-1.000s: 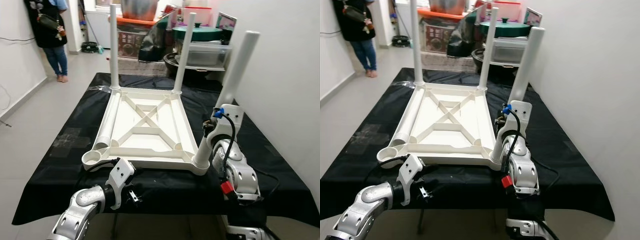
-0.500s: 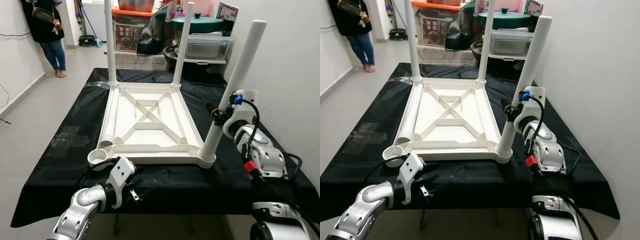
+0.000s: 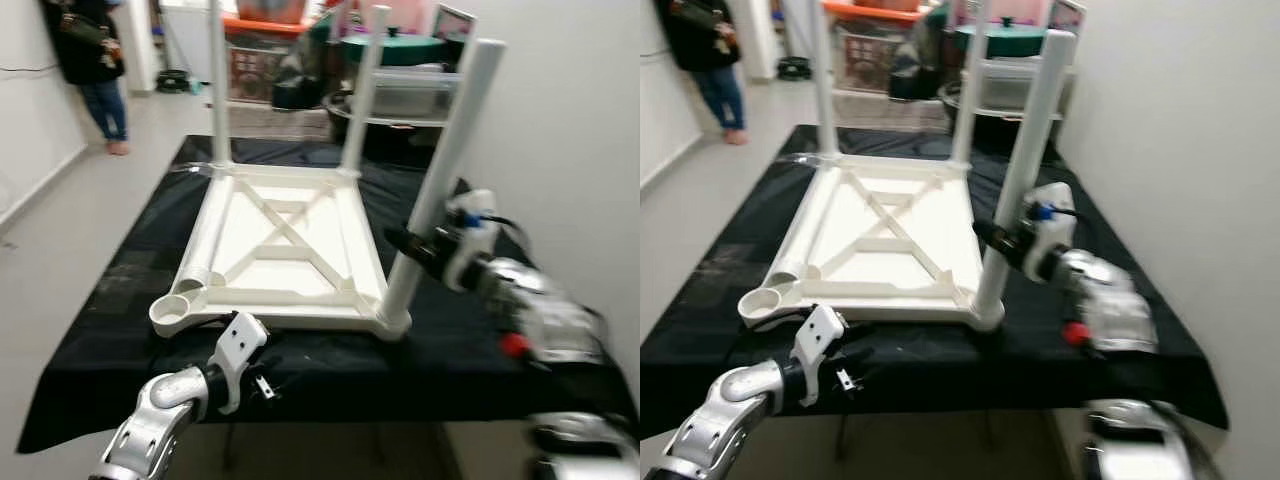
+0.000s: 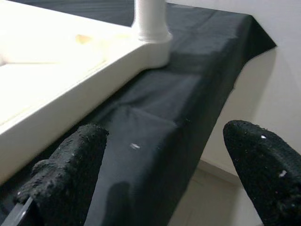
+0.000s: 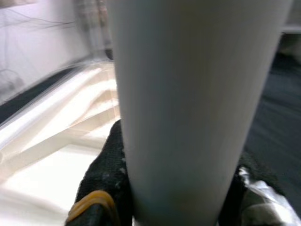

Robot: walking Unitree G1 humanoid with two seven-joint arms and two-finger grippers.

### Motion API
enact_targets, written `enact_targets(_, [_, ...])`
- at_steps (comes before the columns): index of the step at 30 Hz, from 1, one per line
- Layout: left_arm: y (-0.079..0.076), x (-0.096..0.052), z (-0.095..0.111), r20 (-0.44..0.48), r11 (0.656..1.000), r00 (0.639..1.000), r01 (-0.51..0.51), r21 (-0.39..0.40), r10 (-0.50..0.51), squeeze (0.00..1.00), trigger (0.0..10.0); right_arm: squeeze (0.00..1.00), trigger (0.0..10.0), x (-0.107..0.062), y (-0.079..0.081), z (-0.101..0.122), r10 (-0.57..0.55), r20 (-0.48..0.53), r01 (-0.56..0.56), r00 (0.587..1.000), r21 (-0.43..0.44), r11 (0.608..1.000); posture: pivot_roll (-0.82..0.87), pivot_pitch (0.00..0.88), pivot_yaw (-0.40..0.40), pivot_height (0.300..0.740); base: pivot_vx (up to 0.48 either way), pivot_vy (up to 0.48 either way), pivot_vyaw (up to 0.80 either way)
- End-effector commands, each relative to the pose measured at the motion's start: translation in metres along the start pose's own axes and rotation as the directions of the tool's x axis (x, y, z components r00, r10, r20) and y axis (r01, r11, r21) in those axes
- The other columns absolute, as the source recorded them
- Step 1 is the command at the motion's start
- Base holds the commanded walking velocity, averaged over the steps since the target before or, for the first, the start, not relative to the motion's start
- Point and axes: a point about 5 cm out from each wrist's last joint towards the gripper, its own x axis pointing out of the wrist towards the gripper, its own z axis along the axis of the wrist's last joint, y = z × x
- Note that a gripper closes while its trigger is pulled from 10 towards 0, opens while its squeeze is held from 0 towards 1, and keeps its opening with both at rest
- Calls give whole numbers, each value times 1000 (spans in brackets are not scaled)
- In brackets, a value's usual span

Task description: Building children table

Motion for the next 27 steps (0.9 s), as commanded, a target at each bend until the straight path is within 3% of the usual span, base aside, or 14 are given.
enact_targets(1, [-1, -1, -4, -19, 1000, 1000, 7, 2, -7, 0, 10000, 0, 0, -7, -3, -22, -283, -75, 289, 956, 77, 954, 58, 0, -101, 740, 0, 0, 0])
enact_targets(2, [-1, -1, -4, -19, 1000, 1000, 7, 2, -7, 0, 10000, 0, 0, -7, -3, -22, -283, -75, 289, 956, 77, 954, 58, 0, -101, 740, 0, 0, 0])
enact_targets(4, [-1, 0, -4, -19, 1000, 1000, 8, 4, -8, 0, 10000, 0, 0, -17, 31, -35, -322, -93, 331, 942, 114, 937, 55, 0, -100, 740, 0, 0, 0])
enact_targets(9, [-1, 0, -3, -19, 1000, 1000, 9, 4, -9, 0, 10000, 0, 0, -21, 44, -38, -297, -89, 306, 951, 112, 945, 55, 0, -100, 740, 0, 0, 0])
enact_targets(10, [-1, 1, -3, -18, 1000, 1000, 9, 7, -9, 0, 10000, 0, 10000, -18, 53, -43, -225, -96, 235, 970, 106, 966, 50, 0, -103, 740, 0, 0, 0])
enact_targets(11, [0, 2, -3, -17, 1000, 1000, 7, 8, -7, 0, 10000, 294, 10000, -15, 50, -42, -177, -74, 183, 982, 82, 980, 47, 0, -103, 740, 0, 0, 0])
enact_targets(14, [0, 2, -3, -16, 1000, 1000, 5, 10, -5, 0, 10000, 294, 10000, -12, 41, -39, -174, -50, 178, 983, 71, 982, 47, 0, -103, 740, 0, 0, 0])
enact_targets(15, [0, 2, -3, -15, 1000, 1000, 4, 10, -4, 0, 10000, 1000, 10000, -10, 25, -34, -192, -33, 194, 981, 55, 979, 46, 0, -104, 740, 0, 0, 0])
enact_targets(18, [-1, 2, -3, -14, 1000, 1000, 4, 9, -3, 0, 10000, 1000, 10000, -8, 3, -26, -240, -6, 240, 971, 30, 970, 40, 0, -102, 740, 0, 0, 0])
enact_targets(19, [-1, 2, -3, -13, 1000, 1000, 5, 7, -5, 0, 10000, 0, 10000, -7, -18, -17, -253, 12, 253, 967, -1, 968, 34, 0, -100, 740, 0, 0, 0])
enact_targets(22, [-2, 2, -4, -12, 1000, 1000, 7, 5, -7, 0, 10000, 0, 10000, -6, -30, -9, -186, 26, 186, 982, -1, 982, 32, 0, -100, 740, 0, 0, 0])
enact_targets(23, [-2, 3, -3, -11, 1000, 1000, 10, 4, -10, 0, 10000, 0, 10000, -11, -32, -4, -13, 24, 14, 1000, -25, 1000, 29, 0, -95, 740, 0, 0, 0])
enact_targets(25, [-1, 3, -3, -10, 1000, 1000, 14, 5, -14, 0, 10000, 0, 10000, -25, -26, -7, 284, -42, -286, 958, -79, 955, 29, 0, -93, 740, 0, 0, 0])
enact_targets(27, [-1, 3, -3, -11, 1000, 1000, 15, 6, -15, 0, 10000, 0, 10000, -30, -22, -11, 357, -76, -363, 931, -85, 928, 29, 0, -93, 740, 0, 0, 0])
